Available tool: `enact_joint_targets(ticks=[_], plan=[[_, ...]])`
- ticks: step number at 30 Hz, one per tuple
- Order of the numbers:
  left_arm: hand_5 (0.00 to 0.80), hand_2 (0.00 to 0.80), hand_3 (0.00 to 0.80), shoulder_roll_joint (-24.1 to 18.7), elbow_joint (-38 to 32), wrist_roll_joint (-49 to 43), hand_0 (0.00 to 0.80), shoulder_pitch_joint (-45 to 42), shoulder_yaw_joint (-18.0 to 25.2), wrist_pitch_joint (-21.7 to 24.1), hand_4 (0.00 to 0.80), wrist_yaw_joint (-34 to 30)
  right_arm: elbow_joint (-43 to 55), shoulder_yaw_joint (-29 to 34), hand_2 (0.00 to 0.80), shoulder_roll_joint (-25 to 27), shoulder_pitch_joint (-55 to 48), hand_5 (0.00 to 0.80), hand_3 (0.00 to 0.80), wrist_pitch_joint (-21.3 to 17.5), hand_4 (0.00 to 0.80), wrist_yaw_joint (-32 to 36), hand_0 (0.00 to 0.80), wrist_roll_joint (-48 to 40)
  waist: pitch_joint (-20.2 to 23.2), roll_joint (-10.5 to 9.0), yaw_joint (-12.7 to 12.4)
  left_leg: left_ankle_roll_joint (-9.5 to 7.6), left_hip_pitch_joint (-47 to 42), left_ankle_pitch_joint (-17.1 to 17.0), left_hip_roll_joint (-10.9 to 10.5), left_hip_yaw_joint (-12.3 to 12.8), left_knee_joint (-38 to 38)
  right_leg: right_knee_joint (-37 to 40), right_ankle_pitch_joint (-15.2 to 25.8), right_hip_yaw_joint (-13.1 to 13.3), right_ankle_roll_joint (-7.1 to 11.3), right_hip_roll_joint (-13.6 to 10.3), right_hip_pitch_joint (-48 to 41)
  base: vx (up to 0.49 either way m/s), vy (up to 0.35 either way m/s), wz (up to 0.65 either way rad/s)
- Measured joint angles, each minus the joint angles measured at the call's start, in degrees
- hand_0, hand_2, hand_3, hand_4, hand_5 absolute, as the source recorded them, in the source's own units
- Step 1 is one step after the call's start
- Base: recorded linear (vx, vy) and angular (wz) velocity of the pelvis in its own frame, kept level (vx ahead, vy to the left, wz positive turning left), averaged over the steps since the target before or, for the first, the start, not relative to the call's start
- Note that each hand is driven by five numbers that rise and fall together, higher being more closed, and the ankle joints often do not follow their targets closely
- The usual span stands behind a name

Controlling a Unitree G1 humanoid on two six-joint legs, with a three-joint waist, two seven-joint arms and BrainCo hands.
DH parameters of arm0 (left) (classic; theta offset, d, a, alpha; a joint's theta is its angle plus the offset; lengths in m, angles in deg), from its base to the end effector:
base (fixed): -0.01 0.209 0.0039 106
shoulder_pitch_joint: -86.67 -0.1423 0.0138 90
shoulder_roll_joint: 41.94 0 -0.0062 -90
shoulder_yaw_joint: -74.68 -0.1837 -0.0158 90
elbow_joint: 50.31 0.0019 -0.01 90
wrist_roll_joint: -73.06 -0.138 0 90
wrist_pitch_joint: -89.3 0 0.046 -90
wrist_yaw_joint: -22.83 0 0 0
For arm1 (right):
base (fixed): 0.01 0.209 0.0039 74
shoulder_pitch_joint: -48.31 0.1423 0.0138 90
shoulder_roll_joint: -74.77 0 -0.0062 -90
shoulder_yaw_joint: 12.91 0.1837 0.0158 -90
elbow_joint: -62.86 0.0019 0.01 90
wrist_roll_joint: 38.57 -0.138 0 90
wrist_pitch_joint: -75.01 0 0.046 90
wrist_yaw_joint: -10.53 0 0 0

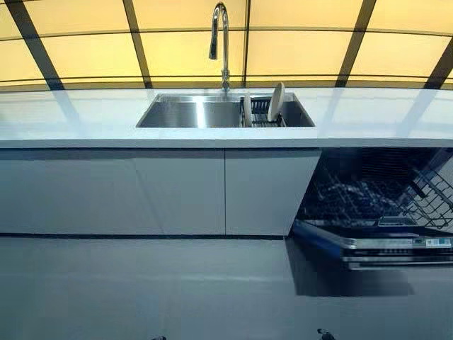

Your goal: Take plates into dishwasher

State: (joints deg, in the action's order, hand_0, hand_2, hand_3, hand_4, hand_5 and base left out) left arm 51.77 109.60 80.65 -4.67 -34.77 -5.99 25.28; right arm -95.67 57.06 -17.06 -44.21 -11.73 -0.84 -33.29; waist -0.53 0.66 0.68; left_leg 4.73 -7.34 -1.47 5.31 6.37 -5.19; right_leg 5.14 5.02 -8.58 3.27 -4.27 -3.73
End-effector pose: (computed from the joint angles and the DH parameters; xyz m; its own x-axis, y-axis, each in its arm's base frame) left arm 0.0575 0.2038 -0.1223 0.2239 0.1537 -0.9624 0.2013 0.9589 0.2000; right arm 0.0553 -0.2136 -0.1201 0.3319 -0.3066 -0.8921 -0.3632 0.8313 -0.4208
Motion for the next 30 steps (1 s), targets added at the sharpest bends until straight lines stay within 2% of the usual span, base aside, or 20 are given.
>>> enact_joint_targets(ticks=[8, 30], plan=[[0.000, 0.000, 0.000, -0.09, 0.01, 0.22, 0.000, 0.03, 0.50, -0.12, 0.000, -2.04, 0.03, -0.01, 0.000, -0.02, 0.10, 0.000, 0.000, 0.39, 0.000, 0.00, 0.000, 0.36, -0.05, -0.08, 0.01, 0.00, -0.03, 0.00, -0.02, 0.00, 0.00, 0.00, 0.00, 0.00, 0.00, 0.02, -0.03, 0.000, 0.000, 0.00], [0.000, 0.000, 0.000, -0.18, 0.66, 0.55, 0.000, 0.05, 1.10, -0.57, 0.000, -1.52, 0.66, -0.23, 0.000, -0.21, 0.85, 0.000, 0.000, 1.06, 0.000, -0.22, 0.000, 3.96, -1.50, -0.35, -0.03, 0.19, -1.00, 0.14, 0.38, -0.08, -0.01, -0.01, -0.24, -0.15, -0.21, 0.21, -1.08, 0.012, -0.006, 0.00]])
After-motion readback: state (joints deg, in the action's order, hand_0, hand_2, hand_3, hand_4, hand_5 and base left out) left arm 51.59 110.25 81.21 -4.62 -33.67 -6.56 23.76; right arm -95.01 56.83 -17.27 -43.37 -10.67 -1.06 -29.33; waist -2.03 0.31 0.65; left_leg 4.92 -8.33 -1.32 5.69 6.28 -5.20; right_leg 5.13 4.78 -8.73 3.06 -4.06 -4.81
